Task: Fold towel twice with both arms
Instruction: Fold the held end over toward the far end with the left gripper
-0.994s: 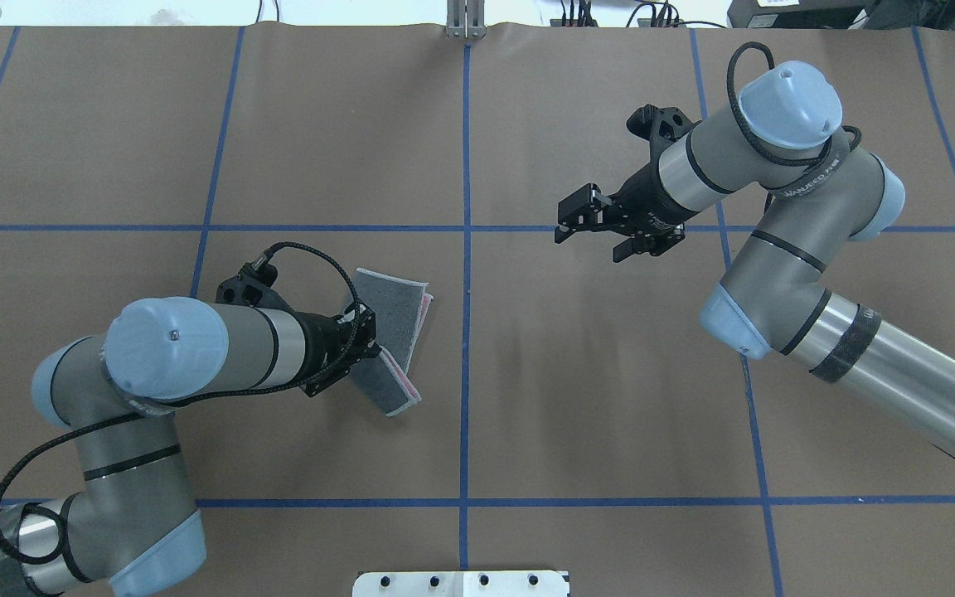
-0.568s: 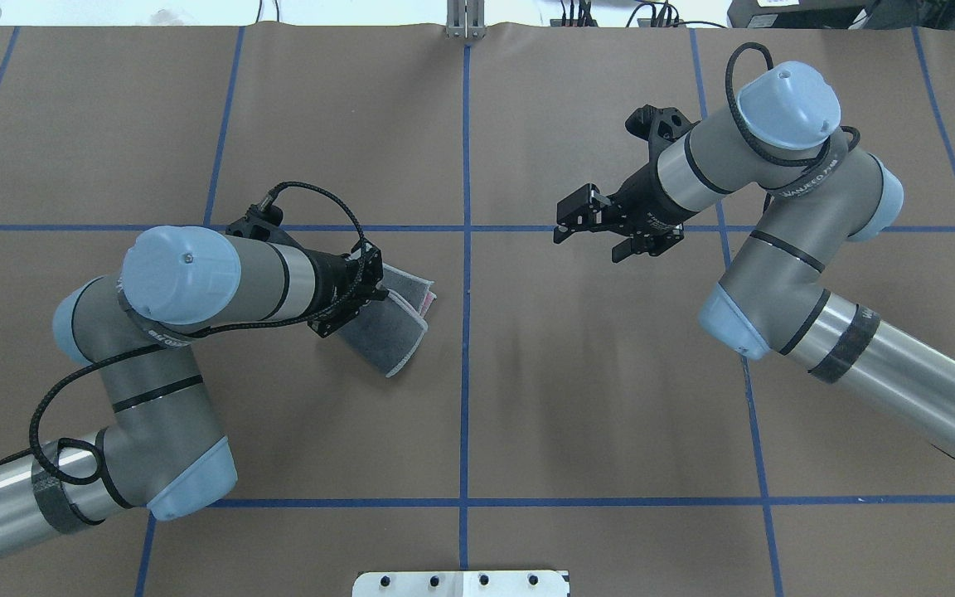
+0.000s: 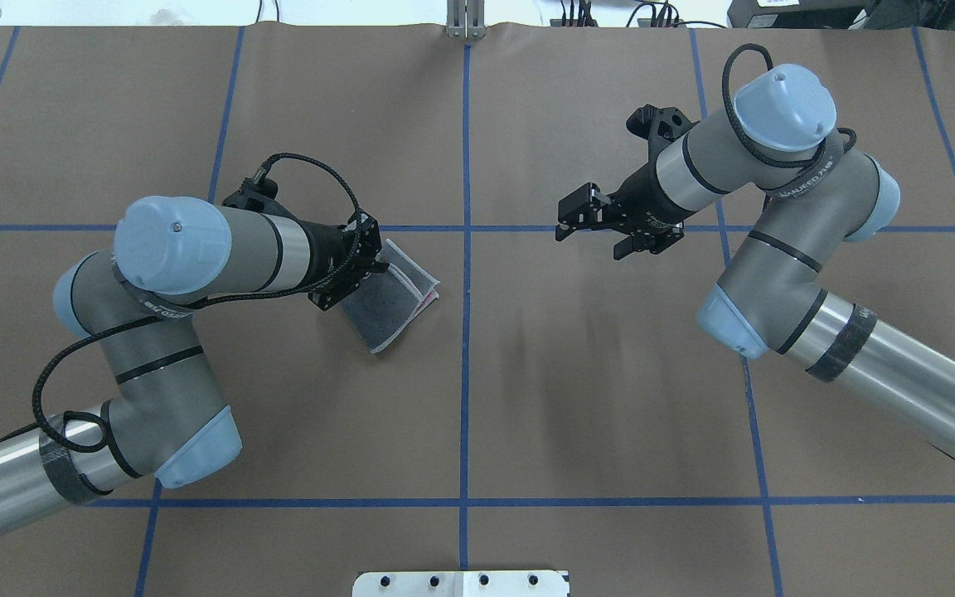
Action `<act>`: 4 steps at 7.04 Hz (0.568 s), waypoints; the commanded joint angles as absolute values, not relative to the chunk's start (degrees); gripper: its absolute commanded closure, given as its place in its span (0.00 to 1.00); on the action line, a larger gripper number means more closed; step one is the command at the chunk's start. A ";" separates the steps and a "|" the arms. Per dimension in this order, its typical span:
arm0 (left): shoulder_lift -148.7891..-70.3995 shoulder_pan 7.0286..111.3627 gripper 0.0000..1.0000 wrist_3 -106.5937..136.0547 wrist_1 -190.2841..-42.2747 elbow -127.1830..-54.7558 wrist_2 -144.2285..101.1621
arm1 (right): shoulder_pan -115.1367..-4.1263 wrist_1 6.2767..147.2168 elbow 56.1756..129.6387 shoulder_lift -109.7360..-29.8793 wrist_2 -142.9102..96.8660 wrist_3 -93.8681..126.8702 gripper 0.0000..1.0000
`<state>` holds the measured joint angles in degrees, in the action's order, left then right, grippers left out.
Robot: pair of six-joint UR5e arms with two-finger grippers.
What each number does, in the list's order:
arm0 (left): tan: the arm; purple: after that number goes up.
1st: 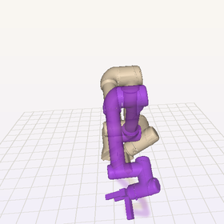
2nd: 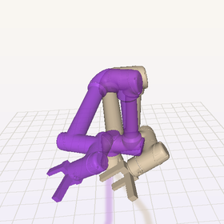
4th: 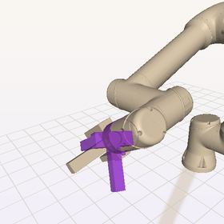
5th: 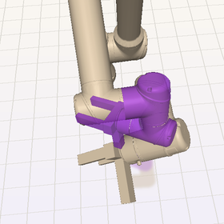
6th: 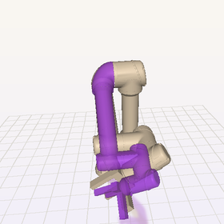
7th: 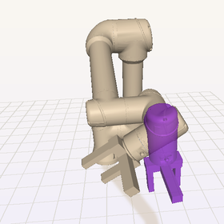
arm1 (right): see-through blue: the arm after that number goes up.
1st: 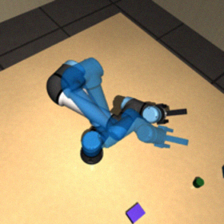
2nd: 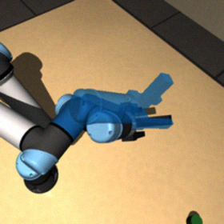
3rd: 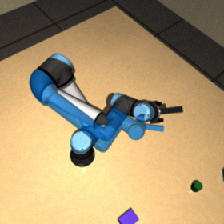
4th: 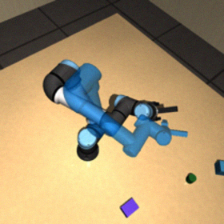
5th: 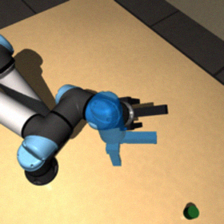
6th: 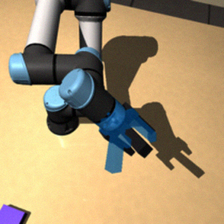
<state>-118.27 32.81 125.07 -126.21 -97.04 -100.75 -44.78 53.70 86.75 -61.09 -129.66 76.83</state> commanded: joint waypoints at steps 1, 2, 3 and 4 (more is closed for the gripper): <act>-122.14 32.96 1.00 125.24 -126.39 -94.24 -100.99 | -44.82 53.70 86.66 -61.08 -129.55 76.82 0.00; -123.39 33.13 1.00 125.24 -126.47 -92.22 -100.99 | -44.82 53.70 86.75 -61.08 -129.55 76.82 0.00; -123.66 34.53 1.00 125.24 -130.04 -88.72 -101.07 | -44.74 53.70 86.66 -60.91 -129.46 76.82 0.00; -123.84 36.02 1.00 125.24 -133.73 -84.59 -102.03 | -44.74 53.70 86.66 -60.91 -129.46 76.82 0.00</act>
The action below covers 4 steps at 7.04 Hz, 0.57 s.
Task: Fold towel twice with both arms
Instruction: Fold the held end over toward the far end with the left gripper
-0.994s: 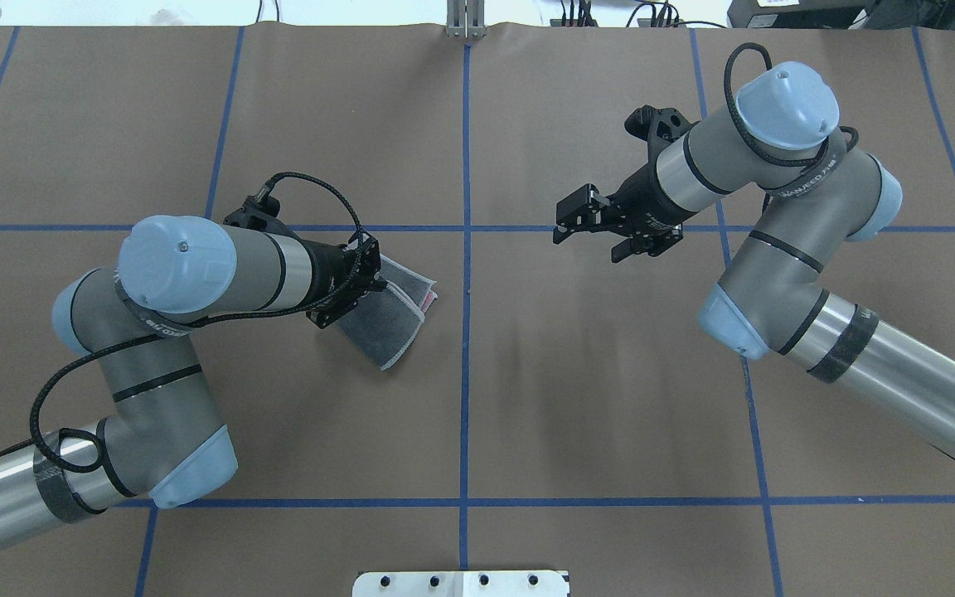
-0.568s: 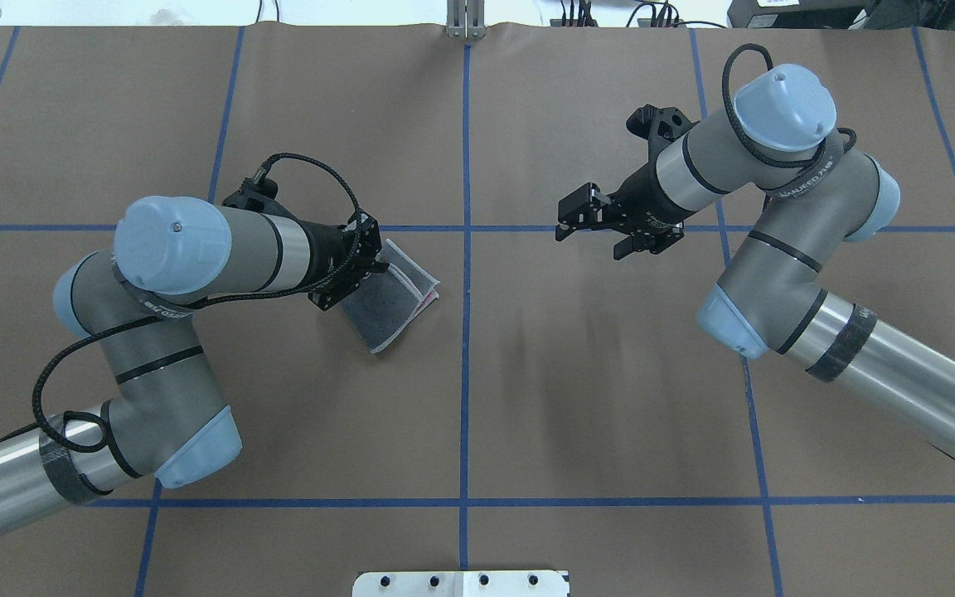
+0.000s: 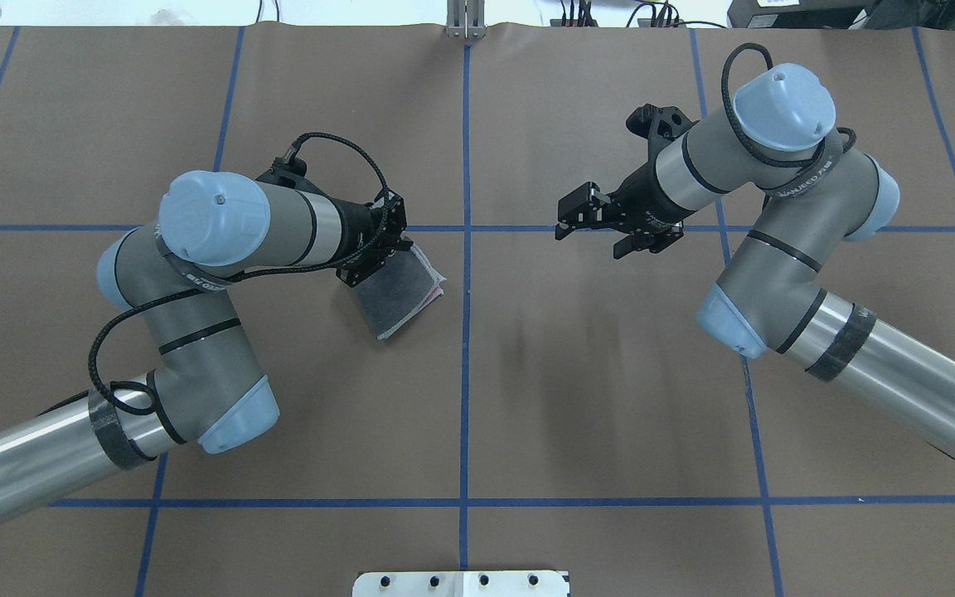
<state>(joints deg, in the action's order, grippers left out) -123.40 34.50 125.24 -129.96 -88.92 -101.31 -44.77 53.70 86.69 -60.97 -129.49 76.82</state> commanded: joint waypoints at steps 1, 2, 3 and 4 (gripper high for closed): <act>-123.84 37.51 1.00 125.24 -135.16 -82.72 -103.26 | -44.74 53.70 86.66 -60.91 -129.11 76.73 0.00; -124.45 37.70 1.00 125.24 -135.18 -81.75 -103.27 | -44.74 53.70 86.66 -60.82 -129.11 76.73 0.00; -125.67 37.71 1.00 125.33 -135.26 -79.82 -103.18 | -44.74 53.79 86.66 -60.82 -129.02 76.73 0.00; -126.90 37.62 1.00 125.25 -135.35 -77.80 -103.18 | -44.74 53.79 86.66 -60.82 -128.76 76.73 0.00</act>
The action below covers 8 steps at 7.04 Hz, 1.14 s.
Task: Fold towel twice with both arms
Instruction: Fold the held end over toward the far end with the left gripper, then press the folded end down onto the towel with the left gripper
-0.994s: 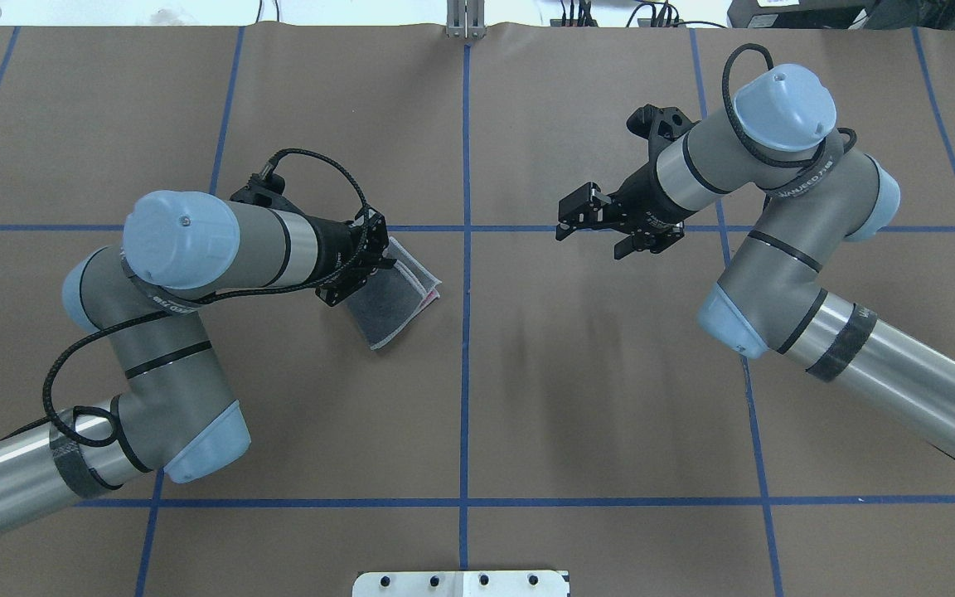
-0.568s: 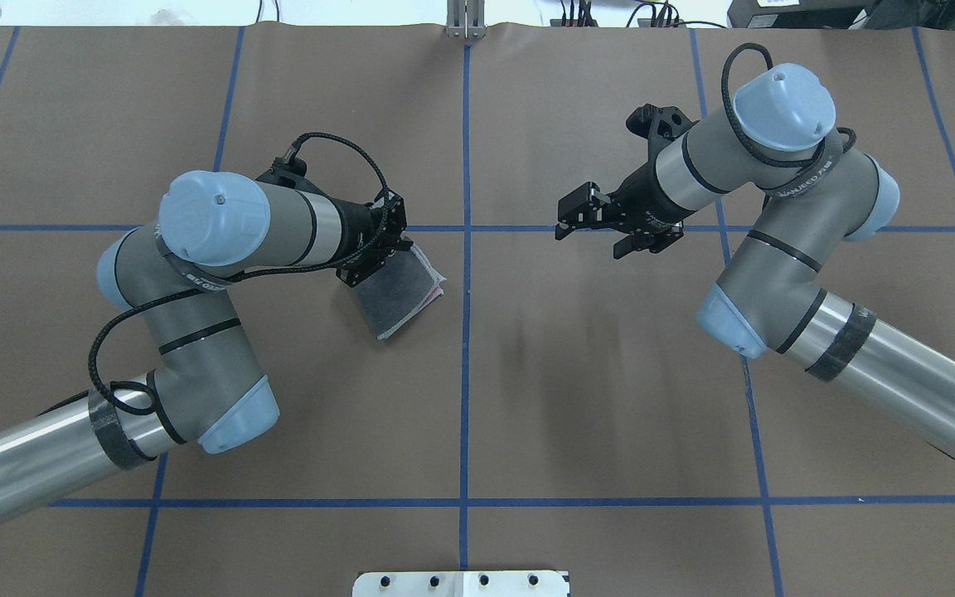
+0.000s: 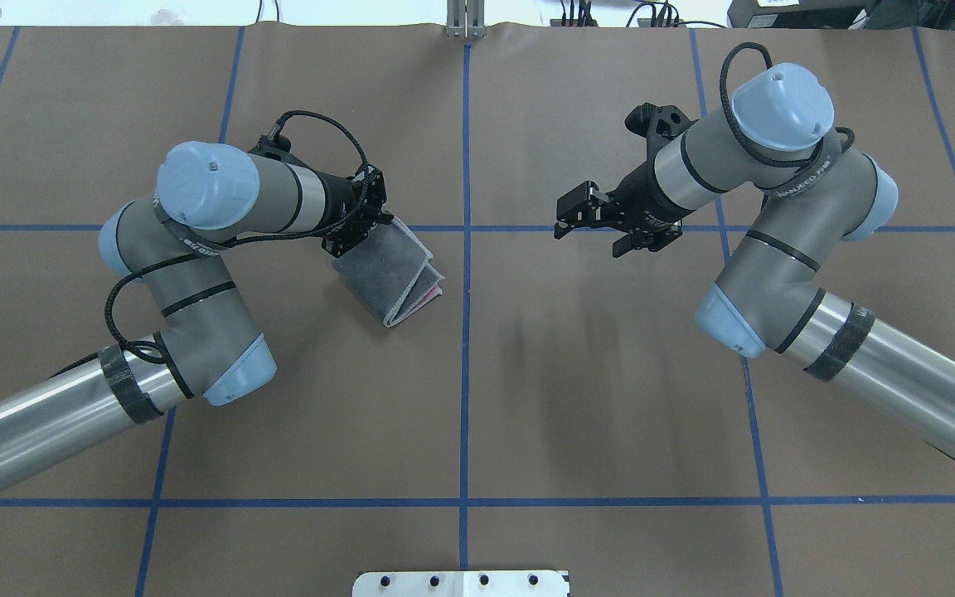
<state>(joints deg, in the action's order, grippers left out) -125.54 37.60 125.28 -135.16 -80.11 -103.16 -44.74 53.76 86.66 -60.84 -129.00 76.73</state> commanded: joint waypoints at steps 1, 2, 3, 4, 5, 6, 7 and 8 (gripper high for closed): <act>-127.61 37.53 1.00 125.16 -135.35 -76.65 -103.18 | -44.74 53.79 86.66 -60.82 -128.41 76.73 0.00; -127.88 37.53 1.00 125.16 -135.35 -75.94 -103.18 | -44.74 53.79 86.57 -60.82 -128.32 76.73 0.00; -127.88 37.53 1.00 125.16 -135.35 -75.85 -103.18 | -44.74 53.79 86.57 -60.73 -128.23 76.73 0.00; -127.79 37.53 1.00 124.98 -135.35 -75.59 -103.18 | -44.74 53.79 86.57 -60.73 -128.15 76.82 0.00; -127.88 37.44 1.00 124.72 -135.35 -74.28 -103.01 | -44.74 53.88 86.66 -60.73 -128.14 76.82 0.00; -128.23 37.27 1.00 124.46 -135.44 -72.96 -103.01 | -44.74 53.88 86.66 -60.73 -128.14 76.90 0.00; -128.32 37.09 1.00 124.45 -135.96 -72.95 -103.18 | -44.74 53.88 86.66 -60.65 -128.14 76.99 0.00; -128.49 36.74 1.00 124.45 -135.97 -73.12 -103.18 | -44.74 53.88 86.66 -60.73 -128.14 76.91 0.00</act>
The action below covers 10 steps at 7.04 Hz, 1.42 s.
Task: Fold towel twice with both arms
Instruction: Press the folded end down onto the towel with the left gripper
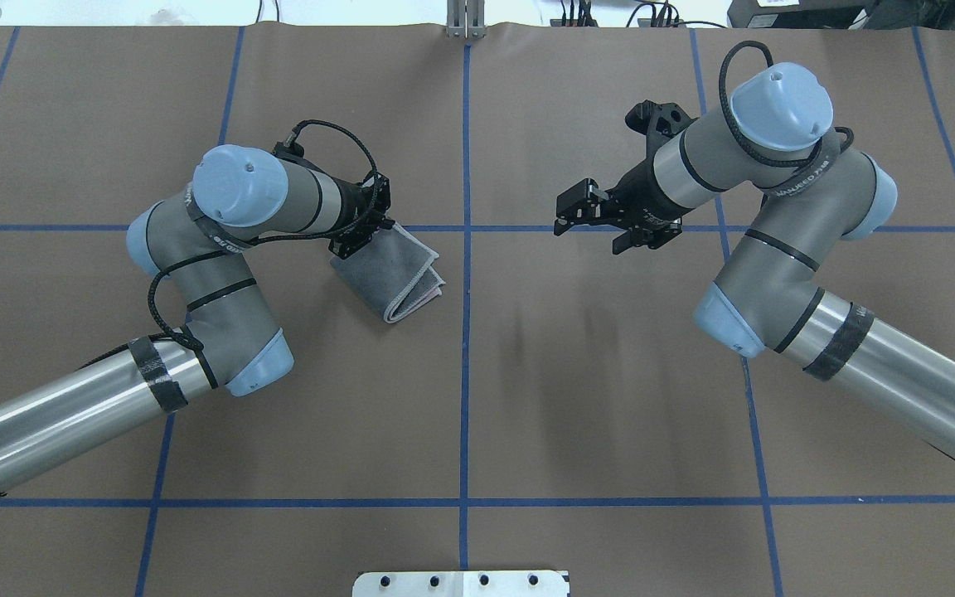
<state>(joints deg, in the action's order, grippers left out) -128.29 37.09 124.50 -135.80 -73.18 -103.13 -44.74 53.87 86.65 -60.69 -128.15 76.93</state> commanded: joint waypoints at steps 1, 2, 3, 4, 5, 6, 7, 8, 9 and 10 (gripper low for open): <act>-128.58 36.13 1.00 124.45 -136.05 -73.12 -103.18 | -44.74 53.88 86.66 -60.82 -128.14 76.90 0.00; -128.58 35.25 1.00 124.45 -137.27 -73.21 -103.27 | -44.74 53.79 86.66 -60.91 -128.14 76.90 0.00; -128.50 34.72 1.00 124.45 -138.42 -73.39 -103.27 | -44.74 53.79 86.66 -61.00 -128.14 76.82 0.00; -128.58 34.72 1.00 124.54 -138.69 -73.74 -103.36 | -44.82 53.79 86.66 -61.08 -128.14 76.82 0.00; -128.58 34.37 1.00 124.89 -138.69 -73.74 -103.27 | -44.82 53.88 86.57 -61.08 -128.23 76.82 0.00; -128.50 34.45 0.96 125.07 -138.69 -73.74 -103.27 | -44.74 53.79 86.57 -61.08 -128.15 76.90 0.00; -128.41 34.54 0.01 123.59 -138.60 -73.39 -103.27 | -44.74 53.88 86.57 -61.00 -128.14 76.90 0.00; -128.67 35.32 0.00 122.01 -138.60 -73.74 -103.45 | -44.74 53.96 86.66 -60.65 -128.14 77.17 0.00; -129.11 38.12 0.00 121.91 -138.34 -73.65 -106.75 | -44.74 54.05 86.57 -60.56 -127.88 77.43 0.00; -129.29 41.62 0.00 121.21 -138.08 -73.65 -112.18 | -44.65 54.14 86.57 -60.30 -127.79 78.65 0.00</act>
<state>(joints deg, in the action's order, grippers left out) -128.99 37.99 121.99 -138.37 -73.64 -107.02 -44.71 54.03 86.60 -60.57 -127.95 77.60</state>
